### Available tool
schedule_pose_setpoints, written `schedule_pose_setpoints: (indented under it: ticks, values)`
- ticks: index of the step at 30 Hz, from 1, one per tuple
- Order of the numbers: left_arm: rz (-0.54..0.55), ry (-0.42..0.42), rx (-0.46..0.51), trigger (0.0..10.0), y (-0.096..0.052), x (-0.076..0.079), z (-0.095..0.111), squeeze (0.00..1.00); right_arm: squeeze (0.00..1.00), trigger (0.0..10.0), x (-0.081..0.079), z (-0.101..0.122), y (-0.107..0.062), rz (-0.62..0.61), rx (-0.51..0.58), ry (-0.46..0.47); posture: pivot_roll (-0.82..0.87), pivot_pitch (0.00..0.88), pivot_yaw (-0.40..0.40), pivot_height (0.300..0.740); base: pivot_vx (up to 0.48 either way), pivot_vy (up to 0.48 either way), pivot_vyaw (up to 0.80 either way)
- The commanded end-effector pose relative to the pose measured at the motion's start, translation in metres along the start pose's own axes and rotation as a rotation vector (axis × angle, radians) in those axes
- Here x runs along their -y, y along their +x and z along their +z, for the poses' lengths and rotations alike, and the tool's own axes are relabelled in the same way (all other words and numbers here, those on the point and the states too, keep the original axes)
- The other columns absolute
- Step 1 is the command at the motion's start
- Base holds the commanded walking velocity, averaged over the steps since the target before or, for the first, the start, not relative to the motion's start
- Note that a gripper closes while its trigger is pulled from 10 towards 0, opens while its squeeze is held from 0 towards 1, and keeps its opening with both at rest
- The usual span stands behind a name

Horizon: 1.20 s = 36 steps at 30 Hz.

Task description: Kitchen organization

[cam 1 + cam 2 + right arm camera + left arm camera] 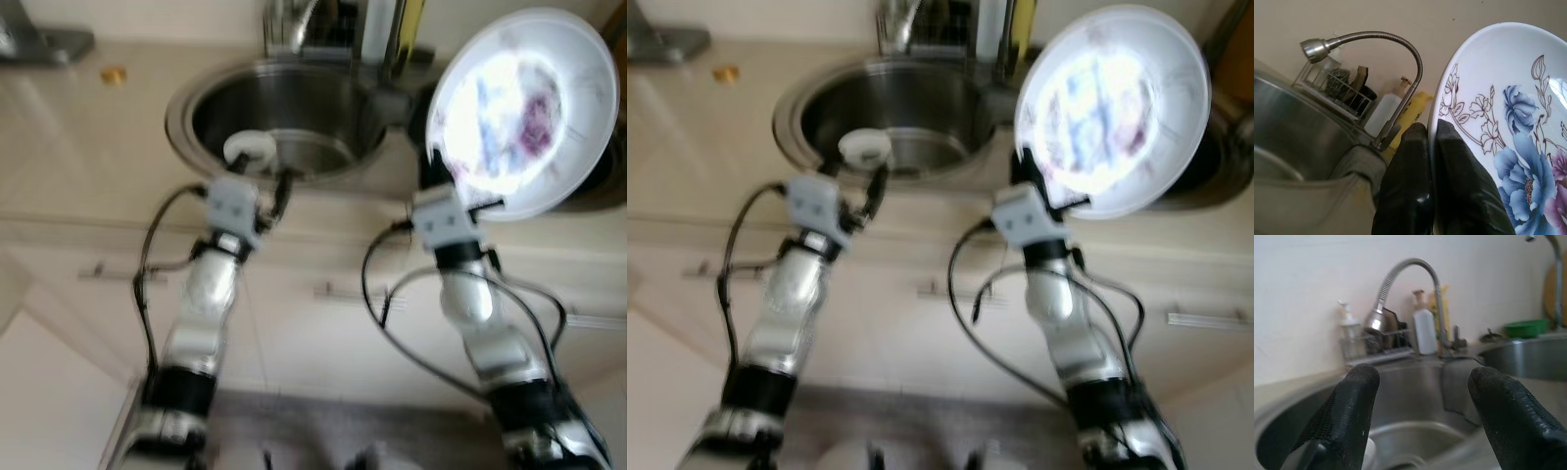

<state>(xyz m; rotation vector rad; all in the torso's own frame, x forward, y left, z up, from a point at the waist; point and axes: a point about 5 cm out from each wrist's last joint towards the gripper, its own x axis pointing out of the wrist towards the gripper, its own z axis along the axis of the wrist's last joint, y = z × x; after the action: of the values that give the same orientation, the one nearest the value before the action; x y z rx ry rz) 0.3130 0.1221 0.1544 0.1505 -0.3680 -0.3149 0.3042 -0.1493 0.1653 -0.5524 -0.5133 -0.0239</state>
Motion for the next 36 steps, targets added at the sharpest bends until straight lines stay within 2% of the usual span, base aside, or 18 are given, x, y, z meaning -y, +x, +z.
schedule_pose_setpoints:
  ticks: [1,9,11,15,22,29,32,36]
  values:
    - [0.016,0.016,0.001,10.0,-0.001,-0.008,0.001,0.0,0.0,10.0,-0.002,0.011,0.006,0.002,0.049,0.019,0.15,0.0,-0.039,0.74,0.326,0.0,0.0]
    - [0.018,0.017,0.0,10.0,-0.001,-0.008,0.001,0.0,0.0,10.0,-0.003,0.008,0.006,0.0,0.023,0.057,0.15,0.0,-0.039,0.74,0.316,0.0,0.0]
    - [0.018,0.012,0.006,10.0,-0.001,-0.007,0.002,0.0,0.0,10.0,-0.002,0.001,0.006,-0.012,-0.029,0.105,0.15,0.0,-0.039,0.74,0.0,0.0,0.0]
    - [0.014,0.01,0.011,10.0,0.0,-0.006,0.002,0.0,0.0,10.0,-0.001,-0.001,0.007,-0.014,-0.047,0.116,0.15,0.0,-0.039,0.74,0.0,0.0,0.0]
    - [0.009,0.011,0.012,10.0,0.0,-0.006,0.002,0.0,0.0,10.0,0.011,-0.016,0.017,0.0,-0.134,0.216,0.15,0.0,-0.038,0.74,0.0,0.0,0.0]
    - [0.008,0.012,0.013,10.0,0.001,-0.006,0.002,0.0,0.0,10.0,0.022,-0.028,0.035,0.035,-0.206,0.334,0.15,0.0,-0.038,0.74,0.0,0.0,0.0]
    - [0.01,0.015,0.015,10.0,0.002,-0.006,0.003,0.0,0.0,10.0,0.021,-0.047,0.041,0.11,-0.324,0.425,0.17,0.0,-0.042,0.74,0.0,0.0,0.0]
    - [0.015,0.017,0.015,10.0,0.002,-0.008,0.003,0.0,0.0,10.0,0.023,-0.057,0.041,0.12,-0.384,0.479,0.17,0.0,-0.042,0.74,0.0,0.0,0.0]
